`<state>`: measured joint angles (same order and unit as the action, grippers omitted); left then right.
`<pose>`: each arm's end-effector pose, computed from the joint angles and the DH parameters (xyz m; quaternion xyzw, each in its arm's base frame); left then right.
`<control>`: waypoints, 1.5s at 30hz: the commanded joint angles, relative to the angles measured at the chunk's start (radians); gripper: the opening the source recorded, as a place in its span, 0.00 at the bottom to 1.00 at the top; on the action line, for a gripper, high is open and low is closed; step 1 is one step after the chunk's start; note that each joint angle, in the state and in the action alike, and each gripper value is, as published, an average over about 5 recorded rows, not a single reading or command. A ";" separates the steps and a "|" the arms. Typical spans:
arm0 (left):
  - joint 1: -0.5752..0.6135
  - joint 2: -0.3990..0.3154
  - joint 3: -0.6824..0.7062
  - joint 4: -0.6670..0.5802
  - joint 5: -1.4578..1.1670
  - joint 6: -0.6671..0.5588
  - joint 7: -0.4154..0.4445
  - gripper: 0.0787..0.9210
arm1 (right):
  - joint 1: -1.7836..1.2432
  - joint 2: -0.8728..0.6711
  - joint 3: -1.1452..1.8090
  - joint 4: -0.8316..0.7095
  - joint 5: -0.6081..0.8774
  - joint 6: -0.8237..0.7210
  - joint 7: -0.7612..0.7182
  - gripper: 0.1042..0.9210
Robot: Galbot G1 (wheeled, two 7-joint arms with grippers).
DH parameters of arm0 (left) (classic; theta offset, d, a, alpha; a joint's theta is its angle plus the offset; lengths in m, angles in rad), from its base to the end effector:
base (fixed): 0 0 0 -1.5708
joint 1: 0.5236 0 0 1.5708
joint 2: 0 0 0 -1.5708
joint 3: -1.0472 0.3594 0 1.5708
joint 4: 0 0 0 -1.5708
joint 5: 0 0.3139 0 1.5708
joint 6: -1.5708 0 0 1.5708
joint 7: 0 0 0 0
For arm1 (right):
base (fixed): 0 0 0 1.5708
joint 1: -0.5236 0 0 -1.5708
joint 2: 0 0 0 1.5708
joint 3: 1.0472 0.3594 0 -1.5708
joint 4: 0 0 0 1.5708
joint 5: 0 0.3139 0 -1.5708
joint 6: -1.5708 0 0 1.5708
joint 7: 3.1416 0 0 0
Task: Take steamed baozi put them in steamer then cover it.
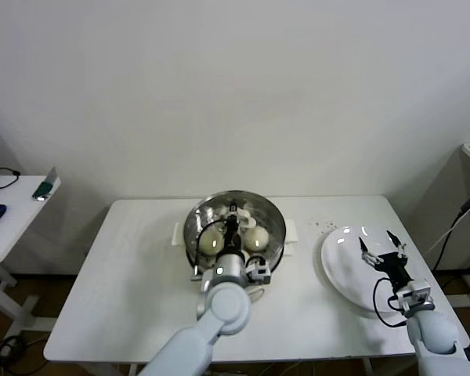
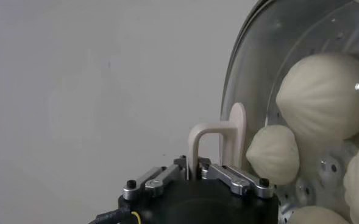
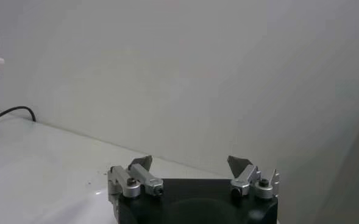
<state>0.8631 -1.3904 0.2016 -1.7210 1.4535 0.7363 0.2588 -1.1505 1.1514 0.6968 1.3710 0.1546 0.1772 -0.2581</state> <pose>0.2914 -0.1465 -0.2960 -0.0153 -0.7093 -0.7046 0.0137 0.2639 -0.2201 -0.3929 0.0351 -0.9894 0.1310 0.0518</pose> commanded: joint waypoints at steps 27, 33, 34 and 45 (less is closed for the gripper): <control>0.436 0.315 -0.402 -0.501 -0.779 -0.257 -0.422 0.88 | -0.026 0.000 0.001 0.083 0.004 -0.160 0.009 0.88; 0.612 0.220 -0.803 -0.445 -1.183 -0.583 -0.466 0.88 | -0.038 0.011 -0.013 0.101 0.022 -0.133 0.007 0.88; 0.626 0.204 -0.854 -0.423 -1.233 -0.630 -0.460 0.88 | -0.040 0.014 -0.015 0.104 0.024 -0.130 0.007 0.88; 0.685 0.084 -1.057 -0.041 -1.601 -1.015 -0.319 0.88 | -0.074 0.024 -0.017 0.139 0.060 -0.088 -0.009 0.88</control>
<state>1.4231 -1.2197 -0.5484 -2.0482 0.3343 0.4273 -0.0779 -1.2076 1.1697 0.6825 1.4878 0.1893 0.0578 -0.2593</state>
